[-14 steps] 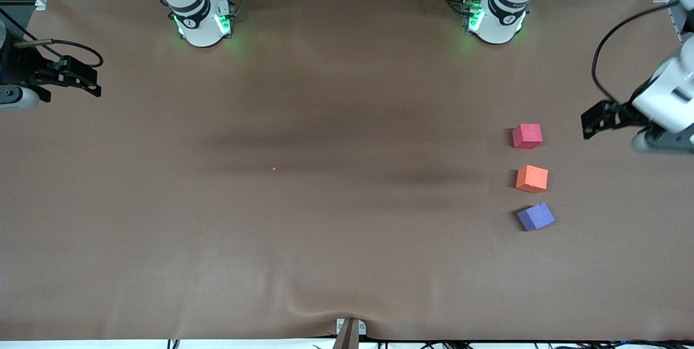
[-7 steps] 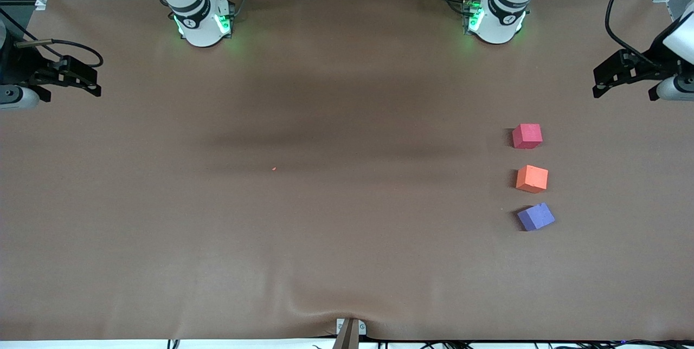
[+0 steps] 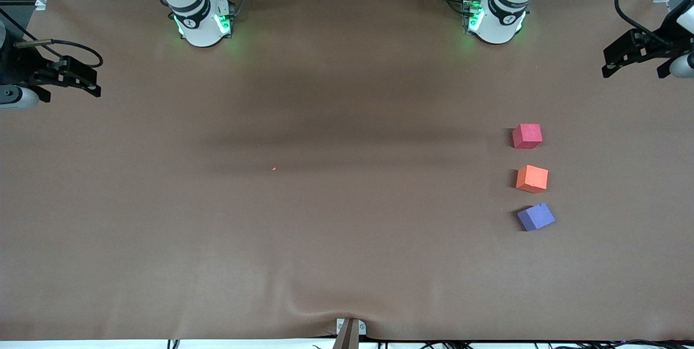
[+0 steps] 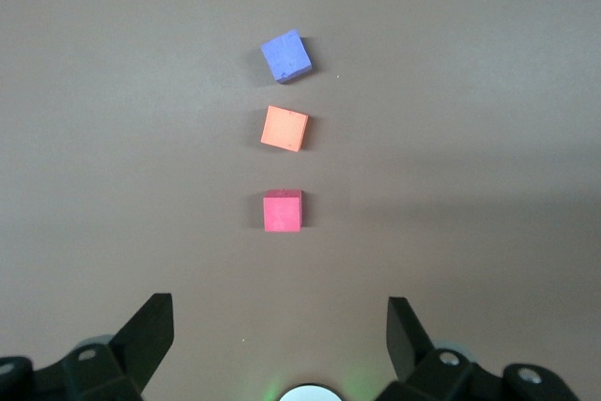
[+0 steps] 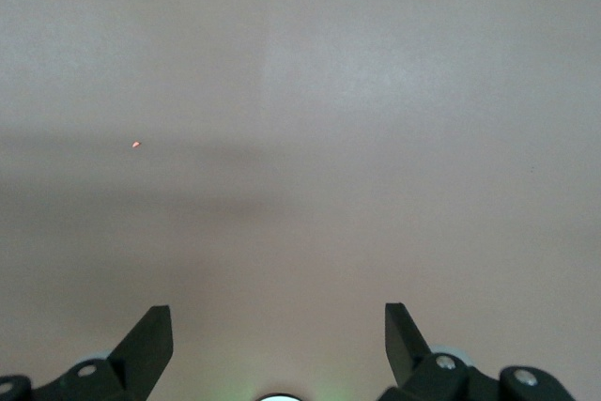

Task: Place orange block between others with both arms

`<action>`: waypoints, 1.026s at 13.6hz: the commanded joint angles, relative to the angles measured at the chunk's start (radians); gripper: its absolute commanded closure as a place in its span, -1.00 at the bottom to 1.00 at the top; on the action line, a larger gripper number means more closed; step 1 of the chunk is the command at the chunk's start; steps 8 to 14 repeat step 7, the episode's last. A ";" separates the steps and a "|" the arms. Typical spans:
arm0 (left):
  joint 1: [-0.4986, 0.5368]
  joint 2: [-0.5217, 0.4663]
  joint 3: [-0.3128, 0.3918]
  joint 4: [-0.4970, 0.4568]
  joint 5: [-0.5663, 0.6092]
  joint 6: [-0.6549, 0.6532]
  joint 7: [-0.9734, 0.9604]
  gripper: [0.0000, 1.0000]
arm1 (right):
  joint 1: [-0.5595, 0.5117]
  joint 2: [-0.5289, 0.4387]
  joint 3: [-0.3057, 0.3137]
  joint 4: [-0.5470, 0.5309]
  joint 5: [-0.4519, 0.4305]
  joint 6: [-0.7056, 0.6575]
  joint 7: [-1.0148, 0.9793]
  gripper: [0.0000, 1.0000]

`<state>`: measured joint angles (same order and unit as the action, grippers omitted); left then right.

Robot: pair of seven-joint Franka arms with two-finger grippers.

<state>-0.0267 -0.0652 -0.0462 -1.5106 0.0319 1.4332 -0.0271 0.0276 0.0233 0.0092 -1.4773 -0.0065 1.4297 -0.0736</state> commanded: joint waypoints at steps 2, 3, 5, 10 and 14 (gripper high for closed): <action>-0.007 0.002 0.009 0.012 -0.018 -0.005 0.001 -1.00 | -0.043 -0.011 0.000 0.005 0.013 0.000 0.011 -1.00; -0.007 0.002 0.009 0.013 -0.018 -0.005 0.000 -1.00 | -0.055 -0.011 -0.002 0.003 0.013 0.000 0.011 -1.00; -0.006 0.002 0.008 0.013 -0.018 -0.005 -0.004 -1.00 | -0.072 -0.010 -0.002 -0.003 0.013 0.000 0.014 -1.00; -0.006 -0.002 0.000 0.013 -0.020 -0.007 -0.081 -1.00 | -0.083 -0.013 0.000 -0.014 0.013 -0.005 0.047 -1.00; -0.006 -0.002 0.000 0.013 -0.020 -0.007 -0.081 -1.00 | -0.083 -0.013 0.000 -0.014 0.013 -0.005 0.047 -1.00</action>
